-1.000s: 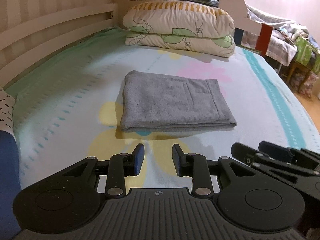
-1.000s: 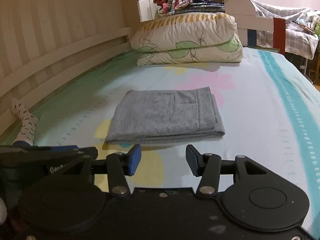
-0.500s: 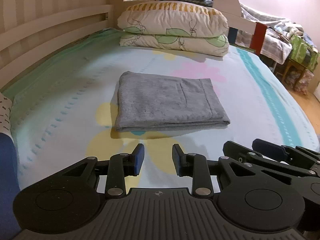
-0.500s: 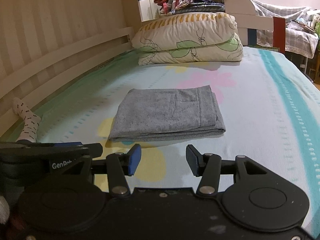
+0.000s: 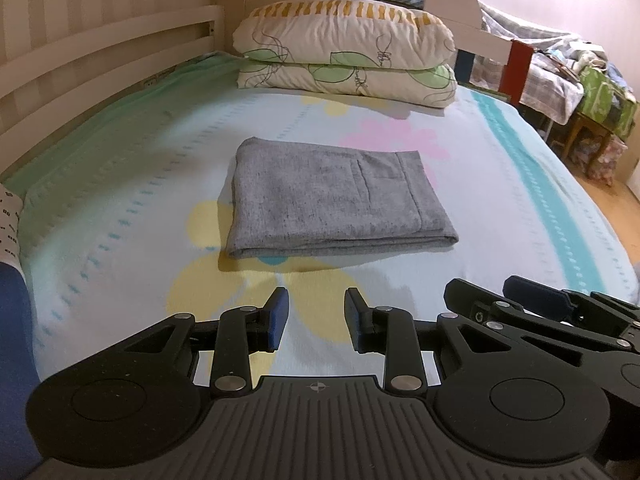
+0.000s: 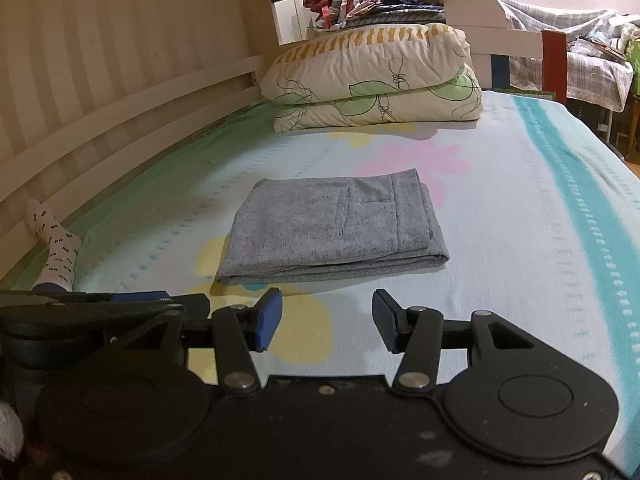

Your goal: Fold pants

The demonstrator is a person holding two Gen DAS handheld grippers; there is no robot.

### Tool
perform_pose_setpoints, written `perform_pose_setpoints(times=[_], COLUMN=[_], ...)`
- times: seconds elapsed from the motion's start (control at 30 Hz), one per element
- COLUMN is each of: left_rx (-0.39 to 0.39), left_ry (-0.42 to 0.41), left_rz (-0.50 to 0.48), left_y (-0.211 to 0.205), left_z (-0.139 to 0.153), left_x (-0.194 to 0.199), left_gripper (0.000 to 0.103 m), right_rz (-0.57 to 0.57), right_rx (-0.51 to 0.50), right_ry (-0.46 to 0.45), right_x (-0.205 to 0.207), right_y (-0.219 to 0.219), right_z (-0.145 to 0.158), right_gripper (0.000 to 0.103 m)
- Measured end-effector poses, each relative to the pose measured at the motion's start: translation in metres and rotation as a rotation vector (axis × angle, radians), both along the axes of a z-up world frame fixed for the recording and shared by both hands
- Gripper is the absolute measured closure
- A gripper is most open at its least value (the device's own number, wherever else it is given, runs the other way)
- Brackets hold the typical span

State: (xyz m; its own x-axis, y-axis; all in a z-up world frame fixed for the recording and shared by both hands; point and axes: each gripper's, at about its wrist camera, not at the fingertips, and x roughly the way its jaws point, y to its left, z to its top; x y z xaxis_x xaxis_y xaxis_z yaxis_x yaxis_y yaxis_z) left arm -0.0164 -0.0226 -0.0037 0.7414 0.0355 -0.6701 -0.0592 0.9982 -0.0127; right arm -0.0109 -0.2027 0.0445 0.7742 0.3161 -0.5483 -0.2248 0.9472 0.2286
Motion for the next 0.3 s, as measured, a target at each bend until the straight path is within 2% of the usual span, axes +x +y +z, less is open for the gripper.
perform_pose_setpoints(times=[0.3], left_rx=[-0.004], left_ry=[0.011], left_rz=[-0.001], left_y=[-0.0002], left_z=[-0.005], left_x=[0.0008], left_gripper=[0.073], right_rz=[-0.003], right_rx=[0.004], right_ry=[0.016], right_x=[0.0014], right_y=[0.0011], right_z=[-0.0041], right_gripper=[0.049])
